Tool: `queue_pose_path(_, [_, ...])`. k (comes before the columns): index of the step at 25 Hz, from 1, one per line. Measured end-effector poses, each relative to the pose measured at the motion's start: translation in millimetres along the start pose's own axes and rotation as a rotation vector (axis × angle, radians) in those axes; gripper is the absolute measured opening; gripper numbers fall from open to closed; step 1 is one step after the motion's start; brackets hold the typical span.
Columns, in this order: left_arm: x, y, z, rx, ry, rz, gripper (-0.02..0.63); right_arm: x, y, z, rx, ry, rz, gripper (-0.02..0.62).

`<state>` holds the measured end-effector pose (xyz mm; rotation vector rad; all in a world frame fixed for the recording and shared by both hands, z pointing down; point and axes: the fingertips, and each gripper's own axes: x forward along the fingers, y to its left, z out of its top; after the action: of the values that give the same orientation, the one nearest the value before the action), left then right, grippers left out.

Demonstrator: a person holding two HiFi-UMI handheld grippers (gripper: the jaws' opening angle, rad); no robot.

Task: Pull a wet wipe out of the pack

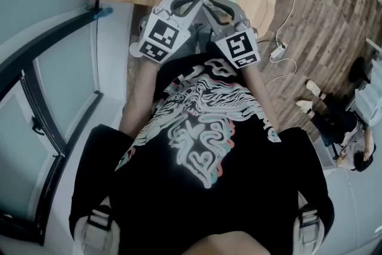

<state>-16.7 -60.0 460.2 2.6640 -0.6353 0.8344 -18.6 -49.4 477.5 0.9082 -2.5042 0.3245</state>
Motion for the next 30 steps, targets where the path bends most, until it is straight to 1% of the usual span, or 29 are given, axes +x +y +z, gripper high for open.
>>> queue_pose_path(6, [-7, 2, 6, -0.006, -0.018, 0.004, -0.003, -2, -3, 2, 0.044, -0.014, -0.007, 0.066])
queue_pose_path(13, [-14, 4, 8, 0.002, -0.03, 0.007, -0.003, 2, -8, -9, 0.038, 0.025, -0.027, 0.066])
queue_pose_path(18, [-18, 0, 12, 0.008, -0.035, 0.012, -0.003, -1, -11, -14, 0.052, 0.048, -0.043, 0.066])
queue_pose_path(21, [-21, 2, 15, 0.014, -0.041, 0.023, -0.003, 0, -13, -14, 0.045, 0.051, -0.043, 0.066])
queue_pose_path(27, [-27, 3, 17, 0.015, -0.045, 0.034, -0.003, 1, -14, -18, 0.062, 0.062, -0.053, 0.064])
queue_pose_path(30, [-27, 3, 20, 0.017, -0.046, 0.037, -0.003, -2, -17, -15, 0.067, 0.037, -0.051, 0.064])
